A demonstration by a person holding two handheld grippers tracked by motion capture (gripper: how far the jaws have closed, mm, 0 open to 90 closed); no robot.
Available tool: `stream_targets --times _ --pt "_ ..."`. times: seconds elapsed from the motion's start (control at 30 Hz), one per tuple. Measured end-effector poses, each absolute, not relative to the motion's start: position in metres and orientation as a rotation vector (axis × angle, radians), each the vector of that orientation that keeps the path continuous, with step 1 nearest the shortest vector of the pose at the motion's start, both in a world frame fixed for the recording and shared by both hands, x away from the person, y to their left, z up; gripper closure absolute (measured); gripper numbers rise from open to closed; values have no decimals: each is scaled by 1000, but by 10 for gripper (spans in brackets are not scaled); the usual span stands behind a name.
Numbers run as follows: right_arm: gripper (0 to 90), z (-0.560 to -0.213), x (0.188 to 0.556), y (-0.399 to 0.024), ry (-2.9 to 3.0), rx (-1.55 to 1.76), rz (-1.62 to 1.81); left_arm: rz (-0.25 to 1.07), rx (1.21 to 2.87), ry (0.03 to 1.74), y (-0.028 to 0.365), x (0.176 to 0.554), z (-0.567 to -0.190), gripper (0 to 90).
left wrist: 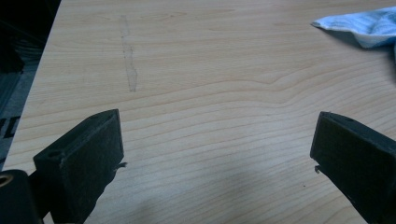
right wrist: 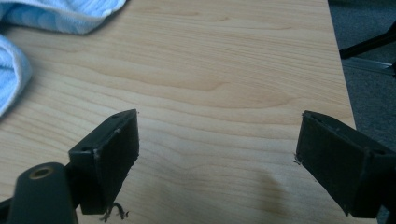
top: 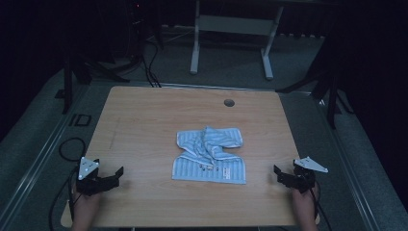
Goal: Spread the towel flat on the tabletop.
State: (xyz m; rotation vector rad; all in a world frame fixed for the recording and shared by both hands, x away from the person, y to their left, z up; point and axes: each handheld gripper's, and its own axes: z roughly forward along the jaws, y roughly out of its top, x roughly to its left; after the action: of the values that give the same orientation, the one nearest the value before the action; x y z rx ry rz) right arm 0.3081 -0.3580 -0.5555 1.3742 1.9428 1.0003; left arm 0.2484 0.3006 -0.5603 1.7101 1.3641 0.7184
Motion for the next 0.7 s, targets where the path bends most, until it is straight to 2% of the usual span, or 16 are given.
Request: stream_targets --times 0.23,0.33,0.57,0.63,0.67,0.7 --pt "131 -555 307 -358 1969 1350 1032 693 1700 1358 302 248 -560 24" --pt "131 -555 305 -358 1961 1357 1023 708 1743 1428 300 248 -561 25" --pt "132 -553 308 -355 2066 1330 1018 710 1768 1400 296 246 -557 25" --pt "135 -551 309 -352 2103 1317 1012 686 1779 1382 292 248 -555 25" --pt "137 -549 311 -348 2167 1292 1002 589 1800 1361 287 251 -552 25" --pt "137 -549 311 -348 2167 1292 1002 589 1800 1361 287 251 -552 25"
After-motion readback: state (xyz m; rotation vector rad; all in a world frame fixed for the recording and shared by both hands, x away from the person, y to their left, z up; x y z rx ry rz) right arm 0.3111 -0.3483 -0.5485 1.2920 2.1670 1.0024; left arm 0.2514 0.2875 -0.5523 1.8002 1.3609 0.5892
